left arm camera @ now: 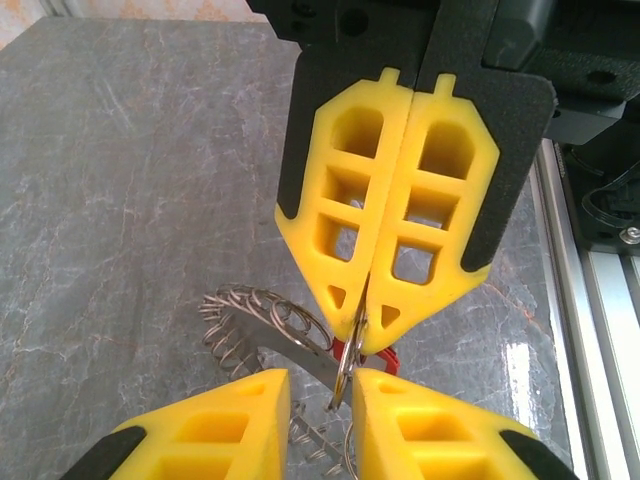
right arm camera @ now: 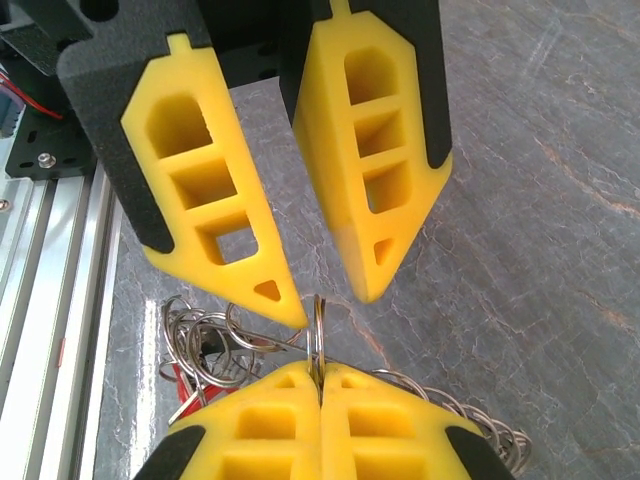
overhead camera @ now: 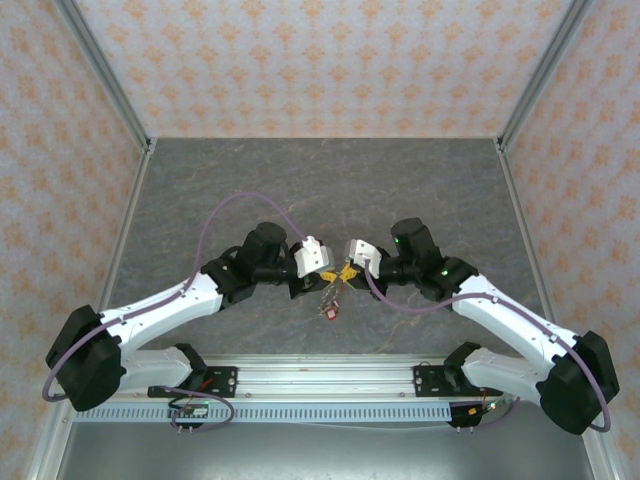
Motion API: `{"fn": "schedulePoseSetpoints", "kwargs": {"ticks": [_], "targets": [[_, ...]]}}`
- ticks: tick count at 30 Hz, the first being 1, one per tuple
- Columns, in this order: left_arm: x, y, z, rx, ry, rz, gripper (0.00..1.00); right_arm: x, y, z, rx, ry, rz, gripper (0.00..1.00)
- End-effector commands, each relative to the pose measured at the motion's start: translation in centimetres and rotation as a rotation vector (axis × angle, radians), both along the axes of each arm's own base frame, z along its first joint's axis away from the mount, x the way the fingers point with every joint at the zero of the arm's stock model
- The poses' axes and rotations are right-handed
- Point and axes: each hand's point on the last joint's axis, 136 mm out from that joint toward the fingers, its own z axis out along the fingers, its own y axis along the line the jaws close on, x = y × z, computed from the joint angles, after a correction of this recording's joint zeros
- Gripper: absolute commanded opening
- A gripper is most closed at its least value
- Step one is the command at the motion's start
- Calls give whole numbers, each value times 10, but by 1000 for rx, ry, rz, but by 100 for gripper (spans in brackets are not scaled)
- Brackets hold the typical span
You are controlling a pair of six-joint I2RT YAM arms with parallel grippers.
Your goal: Put the keys on the keyring
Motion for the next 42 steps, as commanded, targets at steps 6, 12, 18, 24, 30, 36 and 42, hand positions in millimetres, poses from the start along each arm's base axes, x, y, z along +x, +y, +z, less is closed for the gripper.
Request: {"fn": "schedulePoseSetpoints", "kwargs": {"ticks": [6,12,18,24,30,36,42], "targets": [[-1,-11,12,-17,-7,-44,20,4,10,32,88,-81,33,0],[-1,-9,5,22,8,-50,19,4,11,37,115,-90,29,0],[-3,-9,3,30,24,-59,0,5,10,36,115,-96,15,1],[-5,-13,20,-77,9,-52,0,13,0,20,100,-93,-81,11],[-10,-21,47,-208,7,-91,0,7,6,17,200,-25,-75,15],[-14,-24,54,-248,9,-117,0,8,7,19,226,-27,-79,11],[-12,-18,46,-198,1,-85,0,13,5,17,191,-42,-94,2]]}}
